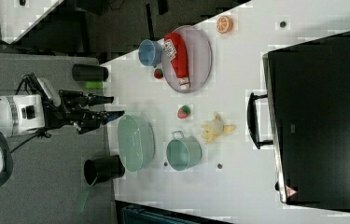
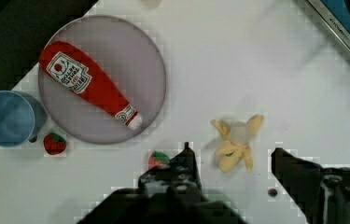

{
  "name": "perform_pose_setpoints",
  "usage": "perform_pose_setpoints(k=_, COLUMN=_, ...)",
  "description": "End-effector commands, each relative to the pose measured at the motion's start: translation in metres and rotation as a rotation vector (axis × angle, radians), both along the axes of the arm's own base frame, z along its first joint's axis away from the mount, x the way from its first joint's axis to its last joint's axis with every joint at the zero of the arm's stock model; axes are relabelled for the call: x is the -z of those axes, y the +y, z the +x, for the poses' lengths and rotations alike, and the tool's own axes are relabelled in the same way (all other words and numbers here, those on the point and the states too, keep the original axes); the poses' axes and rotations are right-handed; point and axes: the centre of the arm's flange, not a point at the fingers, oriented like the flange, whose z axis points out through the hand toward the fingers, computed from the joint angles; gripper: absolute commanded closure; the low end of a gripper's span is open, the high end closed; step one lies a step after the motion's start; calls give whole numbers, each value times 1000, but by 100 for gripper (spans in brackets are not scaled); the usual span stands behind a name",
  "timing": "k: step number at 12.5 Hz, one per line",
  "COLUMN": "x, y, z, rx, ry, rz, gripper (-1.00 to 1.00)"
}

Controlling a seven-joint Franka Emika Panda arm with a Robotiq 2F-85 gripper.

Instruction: Pick banana from table and place on oven.

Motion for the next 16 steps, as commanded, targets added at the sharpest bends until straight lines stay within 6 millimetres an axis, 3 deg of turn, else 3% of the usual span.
perform_pose_setpoints(k=1, x=-60, y=-37, z=-162, rx=136, ry=13, rz=14, gripper=-59)
perform_pose_setpoints(k=3, x=-60, y=-36, z=-161, rx=134, ry=11, rz=13, gripper=-99)
perform_pose_setpoints(k=7, x=-38, y=-35, z=-147, rx=130, ry=51, rz=11, gripper=-100)
perform_pose_setpoints(k=10, x=12, y=-35, z=-110, rx=128, ry=94, rz=6, gripper=-100)
perform_pose_setpoints(k=13, x=79, y=-36, z=-69, rx=125, ry=124, rz=1, gripper=-100)
perform_pose_setpoints(k=16, x=145, y=-35, z=-41, rx=116, ry=122, rz=-4, gripper=-100)
